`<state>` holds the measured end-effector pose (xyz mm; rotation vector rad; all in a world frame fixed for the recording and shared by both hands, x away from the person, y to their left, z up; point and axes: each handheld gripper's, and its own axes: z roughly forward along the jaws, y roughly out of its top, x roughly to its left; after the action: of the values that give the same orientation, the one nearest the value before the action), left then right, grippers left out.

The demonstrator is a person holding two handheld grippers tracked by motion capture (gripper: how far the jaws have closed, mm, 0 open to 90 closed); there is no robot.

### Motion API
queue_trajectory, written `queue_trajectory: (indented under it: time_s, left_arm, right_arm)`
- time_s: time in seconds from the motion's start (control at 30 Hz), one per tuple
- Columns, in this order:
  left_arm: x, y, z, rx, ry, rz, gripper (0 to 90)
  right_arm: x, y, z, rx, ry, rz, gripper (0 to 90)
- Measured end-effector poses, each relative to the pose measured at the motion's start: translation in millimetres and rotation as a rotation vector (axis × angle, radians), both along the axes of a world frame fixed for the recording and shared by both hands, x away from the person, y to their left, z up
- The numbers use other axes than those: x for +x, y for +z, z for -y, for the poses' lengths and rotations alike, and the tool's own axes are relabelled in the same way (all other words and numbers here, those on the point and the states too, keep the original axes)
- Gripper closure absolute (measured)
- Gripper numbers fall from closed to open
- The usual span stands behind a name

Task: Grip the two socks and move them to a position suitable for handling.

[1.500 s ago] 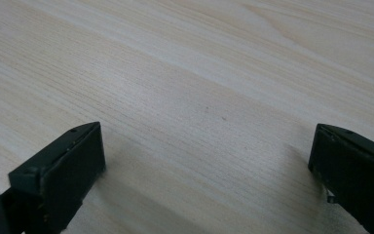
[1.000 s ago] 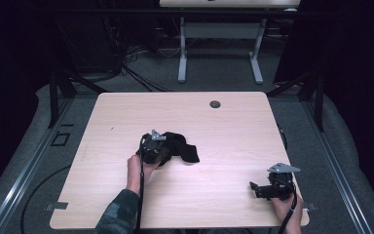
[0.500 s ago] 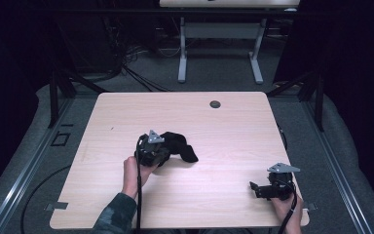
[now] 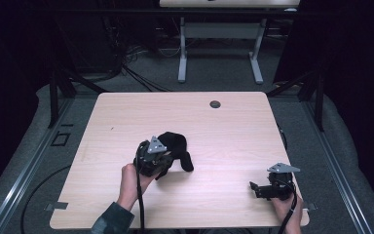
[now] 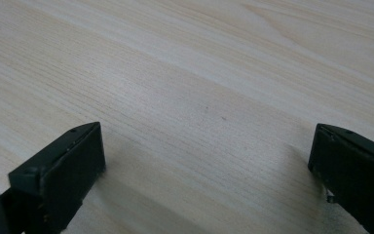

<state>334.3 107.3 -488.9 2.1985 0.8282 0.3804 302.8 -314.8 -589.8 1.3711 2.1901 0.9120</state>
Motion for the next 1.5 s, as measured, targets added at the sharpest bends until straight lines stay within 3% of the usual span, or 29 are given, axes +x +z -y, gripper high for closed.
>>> queue_trajectory:
  time_s: [0.27, 0.33, 0.6, 0.7, 0.77, 0.87, 0.97, 1.07, 1.3, 1.33, 1.37, 1.4, 1.5]
  left_arm:
    - [-27.5, -2.8, 1.5, -0.052, -0.052, -0.061, 86.0]
    - [-32.9, -7.4, 2.5, -0.08, -0.062, -0.093, 85.9]
    - [-44.3, -40.4, 11.5, -0.061, -0.099, -0.195, 84.1]
    - [-44.6, -53.1, 15.1, -0.046, -0.104, -0.223, 76.7]
    - [-44.5, -55.3, 14.4, -0.06, -0.08, -0.221, 60.9]
    - [-46.1, -49.0, 5.4, -0.099, -0.028, -0.176, 37.6]
    - [-49.9, -40.0, -9.4, -0.126, 0.023, -0.12, 26.7]
    - [-51.8, -36.9, -25.8, -0.131, 0.072, -0.101, 19.7]
    - [-56.6, -49.3, -50.1, -0.063, 0.167, -0.108, 17.9]
    - [-57.3, -52.1, -52.9, -0.058, 0.171, -0.113, 18.1]
    - [-57.9, -54.6, -54.5, -0.055, 0.176, -0.115, 19.5]
    - [-58.4, -56.3, -55.5, -0.049, 0.18, -0.119, 20.9]
    - [-59.3, -64.8, -57.5, -0.039, 0.189, -0.13, 24.7]
  right_arm:
    - [0.0, 0.0, -0.1, 0.0, -0.001, -0.001, 0.0]
    - [0.0, 0.0, -0.1, 0.0, -0.001, -0.001, 0.0]
    - [-0.1, 0.0, -0.2, -0.001, -0.004, 0.001, 0.0]
    - [-0.1, 0.0, -0.1, -0.001, -0.002, 0.0, 0.0]
    - [-0.1, 0.0, -0.1, -0.001, -0.002, 0.0, 0.0]
    - [-0.2, 0.0, -0.1, -0.001, -0.002, 0.0, 0.0]
    - [-0.2, 0.0, -0.1, -0.001, -0.002, 0.0, 0.0]
    - [-0.2, 0.1, -0.3, -0.001, -0.004, -0.001, 0.0]
    - [1.4, 2.3, -2.0, 0.009, -0.013, -0.022, 0.5]
    - [1.1, 4.6, -3.2, 0.003, -0.006, -0.038, 4.4]
    - [-1.3, 8.3, -7.1, 0.013, -0.004, -0.035, 14.9]
    - [-4.1, 12.8, -10.8, 0.019, 0.006, -0.023, 18.9]
    - [-10.4, 24.0, -28.1, 0.061, 0.05, -0.017, 23.4]
